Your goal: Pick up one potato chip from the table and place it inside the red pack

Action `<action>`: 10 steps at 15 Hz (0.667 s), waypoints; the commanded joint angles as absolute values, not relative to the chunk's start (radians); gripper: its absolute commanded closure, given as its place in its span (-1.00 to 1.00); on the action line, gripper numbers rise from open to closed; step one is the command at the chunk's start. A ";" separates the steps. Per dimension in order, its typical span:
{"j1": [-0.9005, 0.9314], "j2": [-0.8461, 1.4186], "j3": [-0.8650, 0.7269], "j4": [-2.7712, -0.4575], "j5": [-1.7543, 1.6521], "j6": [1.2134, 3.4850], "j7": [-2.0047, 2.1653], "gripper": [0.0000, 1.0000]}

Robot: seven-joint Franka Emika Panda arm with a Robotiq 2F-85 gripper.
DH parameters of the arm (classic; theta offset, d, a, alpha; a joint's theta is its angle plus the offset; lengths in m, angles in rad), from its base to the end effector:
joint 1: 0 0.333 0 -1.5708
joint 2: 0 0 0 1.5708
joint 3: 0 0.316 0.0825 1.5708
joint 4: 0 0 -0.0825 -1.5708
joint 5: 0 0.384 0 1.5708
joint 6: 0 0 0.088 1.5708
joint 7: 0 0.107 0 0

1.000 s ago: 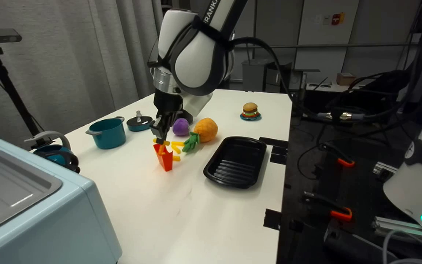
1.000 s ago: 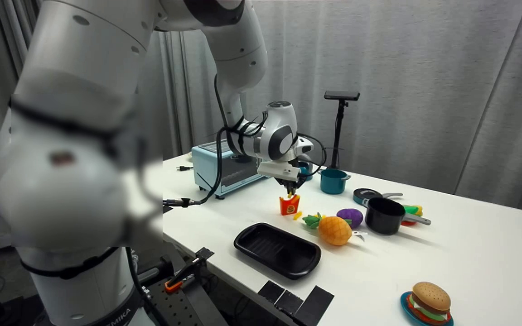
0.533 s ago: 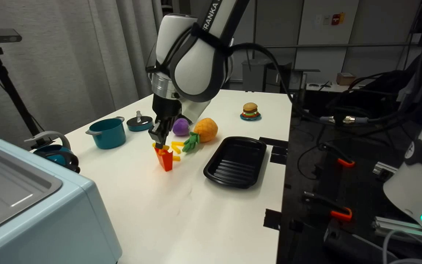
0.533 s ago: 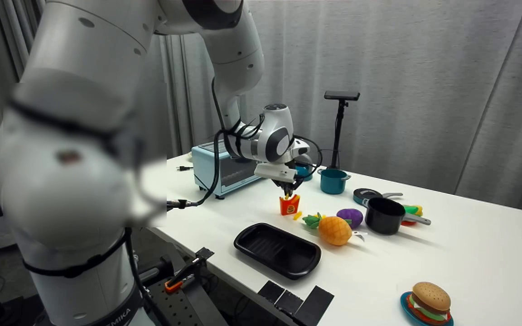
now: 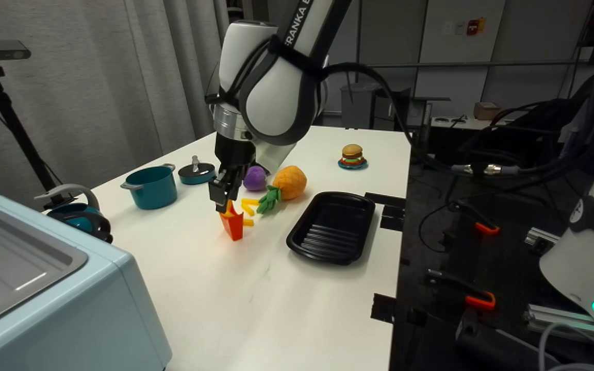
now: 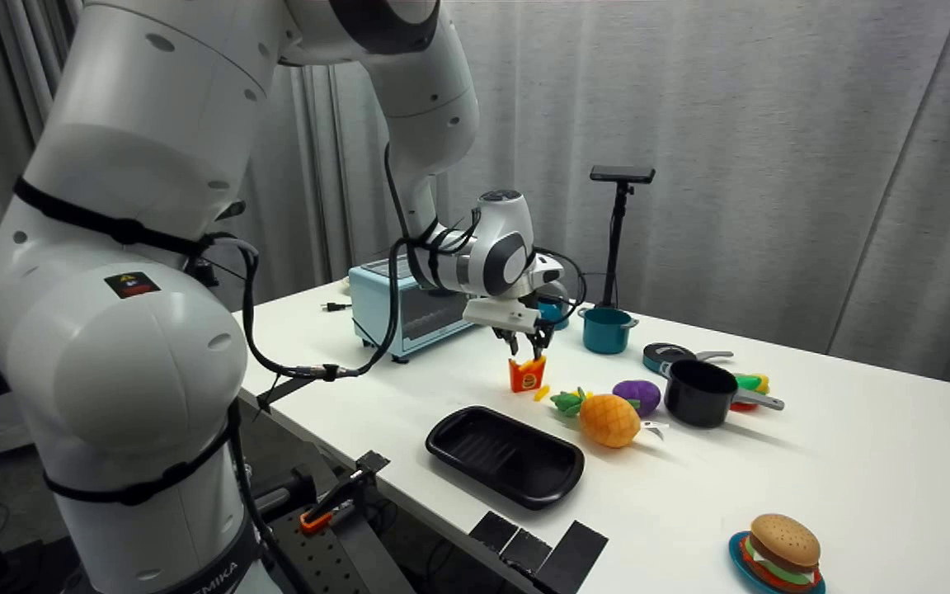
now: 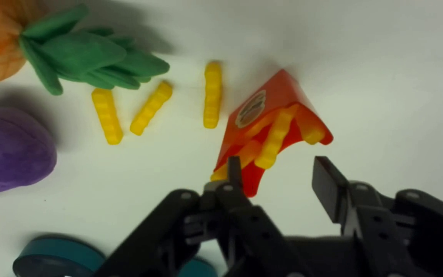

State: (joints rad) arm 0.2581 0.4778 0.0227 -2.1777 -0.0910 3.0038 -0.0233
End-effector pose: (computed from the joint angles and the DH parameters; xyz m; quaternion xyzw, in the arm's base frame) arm 0.5650 0.1697 0.2042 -0.9664 -0.1897 -0.1731 0.0133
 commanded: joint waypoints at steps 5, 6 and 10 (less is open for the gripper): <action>0.253 0.482 0.000 -2.163 -0.106 2.996 0.002 -1.00; 0.244 0.478 0.003 -2.162 -0.103 2.989 0.000 -1.00; 0.194 0.461 0.025 -2.160 -0.086 2.970 -0.019 -1.00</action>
